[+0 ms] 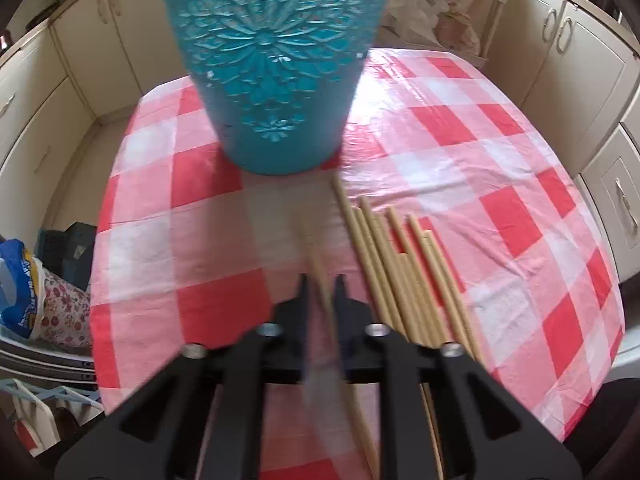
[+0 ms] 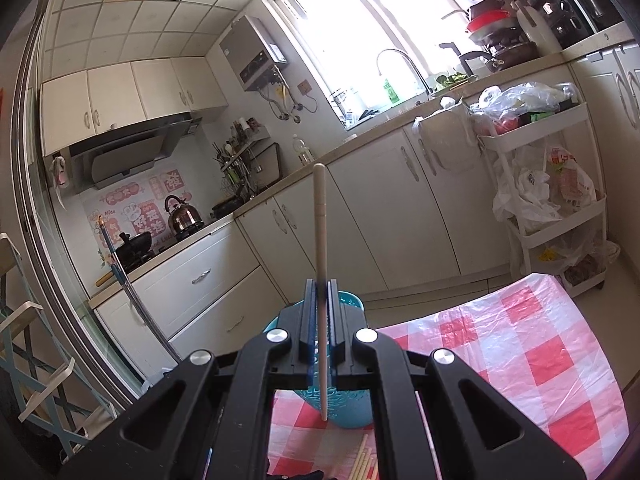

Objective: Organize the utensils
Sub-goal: 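Grasp a chopstick with the left gripper while the right gripper holds its chopstick above the basket, then open the right gripper over the basket while the left gripper carries its chopstick there and releases it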

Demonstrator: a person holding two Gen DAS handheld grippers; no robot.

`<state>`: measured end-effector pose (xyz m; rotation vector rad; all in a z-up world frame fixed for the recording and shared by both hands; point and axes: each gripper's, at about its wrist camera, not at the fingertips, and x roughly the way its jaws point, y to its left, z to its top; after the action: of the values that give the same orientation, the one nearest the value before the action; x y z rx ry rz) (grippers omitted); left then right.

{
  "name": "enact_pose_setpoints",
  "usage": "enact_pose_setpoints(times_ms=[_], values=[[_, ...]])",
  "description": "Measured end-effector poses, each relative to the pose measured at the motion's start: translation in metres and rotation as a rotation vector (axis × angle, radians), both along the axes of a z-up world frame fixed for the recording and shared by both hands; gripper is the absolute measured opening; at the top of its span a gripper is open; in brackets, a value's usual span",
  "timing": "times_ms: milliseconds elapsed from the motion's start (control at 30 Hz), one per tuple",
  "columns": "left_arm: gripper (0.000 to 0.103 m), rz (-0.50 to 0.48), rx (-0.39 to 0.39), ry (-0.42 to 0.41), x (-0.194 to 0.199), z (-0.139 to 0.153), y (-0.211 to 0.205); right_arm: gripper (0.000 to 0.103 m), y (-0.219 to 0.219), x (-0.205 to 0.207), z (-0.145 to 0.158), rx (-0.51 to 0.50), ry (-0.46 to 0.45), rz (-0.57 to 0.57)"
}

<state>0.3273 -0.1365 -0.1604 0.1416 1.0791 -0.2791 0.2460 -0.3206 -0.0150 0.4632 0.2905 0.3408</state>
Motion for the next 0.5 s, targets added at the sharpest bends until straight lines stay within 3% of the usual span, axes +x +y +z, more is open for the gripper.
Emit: enact_pose_setpoints(times_ms=[100,167,267,400,500], values=[[0.005,-0.014,-0.018,0.006,0.000,0.001,0.005,0.006,-0.002,0.000,-0.003,0.007,0.009,0.003],[0.004,-0.020,-0.070,0.036,0.001,0.003,0.011,0.006,-0.002,-0.002,-0.003,0.009,0.008,0.003],[0.004,-0.021,-0.142,0.008,-0.010,0.021,0.030,0.006,-0.002,-0.003,-0.001,0.009,-0.004,0.006],[0.004,-0.008,-0.295,-0.117,-0.026,0.079,0.068,0.006,-0.001,-0.004,0.008,0.025,-0.032,0.009],[0.004,0.010,-0.376,-0.297,-0.021,0.141,0.091,0.006,0.004,0.003,0.022,0.041,-0.062,0.008]])
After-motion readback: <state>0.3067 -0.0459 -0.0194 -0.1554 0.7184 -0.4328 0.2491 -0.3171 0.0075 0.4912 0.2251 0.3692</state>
